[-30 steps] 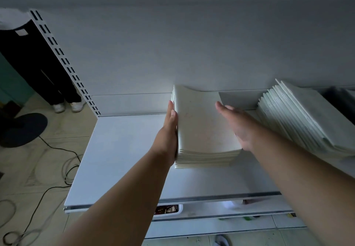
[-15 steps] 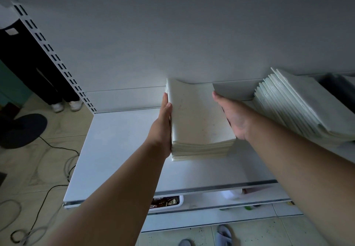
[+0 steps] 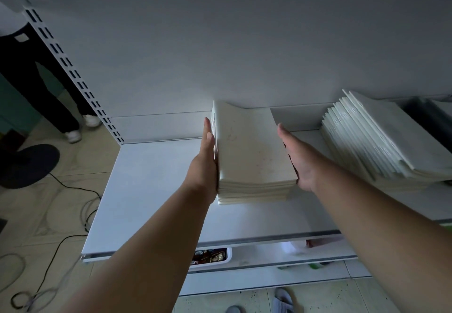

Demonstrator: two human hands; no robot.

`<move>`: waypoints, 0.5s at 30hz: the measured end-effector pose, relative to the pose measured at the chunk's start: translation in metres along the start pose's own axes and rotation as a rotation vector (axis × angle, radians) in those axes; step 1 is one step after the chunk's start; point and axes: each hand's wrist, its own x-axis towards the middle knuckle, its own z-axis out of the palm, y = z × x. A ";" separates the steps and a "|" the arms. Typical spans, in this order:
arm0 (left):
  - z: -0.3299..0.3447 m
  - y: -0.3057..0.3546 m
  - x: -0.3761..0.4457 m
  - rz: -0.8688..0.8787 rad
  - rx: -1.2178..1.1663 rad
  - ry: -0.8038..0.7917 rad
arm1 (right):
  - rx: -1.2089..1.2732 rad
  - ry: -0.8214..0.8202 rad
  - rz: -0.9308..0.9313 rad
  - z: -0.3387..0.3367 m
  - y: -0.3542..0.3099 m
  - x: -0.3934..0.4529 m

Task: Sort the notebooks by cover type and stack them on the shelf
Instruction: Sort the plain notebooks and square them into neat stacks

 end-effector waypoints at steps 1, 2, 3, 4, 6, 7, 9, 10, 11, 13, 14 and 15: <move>-0.002 -0.006 -0.002 -0.021 -0.017 -0.027 | 0.010 0.002 0.017 0.005 0.000 -0.009; -0.003 -0.013 -0.004 -0.028 -0.029 -0.045 | 0.027 0.007 0.036 0.007 0.001 -0.011; -0.003 -0.018 -0.006 -0.027 -0.039 -0.054 | 0.040 0.008 0.047 0.010 0.000 -0.015; -0.003 -0.023 -0.008 -0.022 -0.048 -0.057 | 0.048 0.008 0.049 0.011 0.001 -0.018; -0.003 -0.026 -0.008 -0.029 -0.044 -0.046 | 0.071 -0.010 0.043 0.010 -0.001 -0.020; -0.004 -0.025 -0.007 -0.035 -0.041 -0.048 | 0.095 -0.017 0.053 0.013 -0.005 -0.023; -0.005 -0.020 -0.007 -0.028 -0.057 -0.085 | 0.110 0.001 0.048 0.019 -0.010 -0.034; -0.006 -0.018 -0.009 -0.026 -0.054 -0.114 | 0.106 0.013 0.031 0.025 -0.014 -0.043; -0.007 -0.016 -0.012 -0.020 -0.048 -0.131 | 0.093 0.020 0.008 0.029 -0.015 -0.051; -0.010 -0.018 -0.020 -0.011 -0.059 -0.094 | 0.073 0.028 -0.035 0.024 -0.006 -0.057; -0.011 -0.022 -0.024 -0.025 -0.090 -0.047 | 0.076 0.041 -0.052 0.024 -0.001 -0.062; -0.013 -0.027 -0.027 -0.025 -0.098 -0.022 | 0.084 0.049 -0.074 0.025 0.003 -0.066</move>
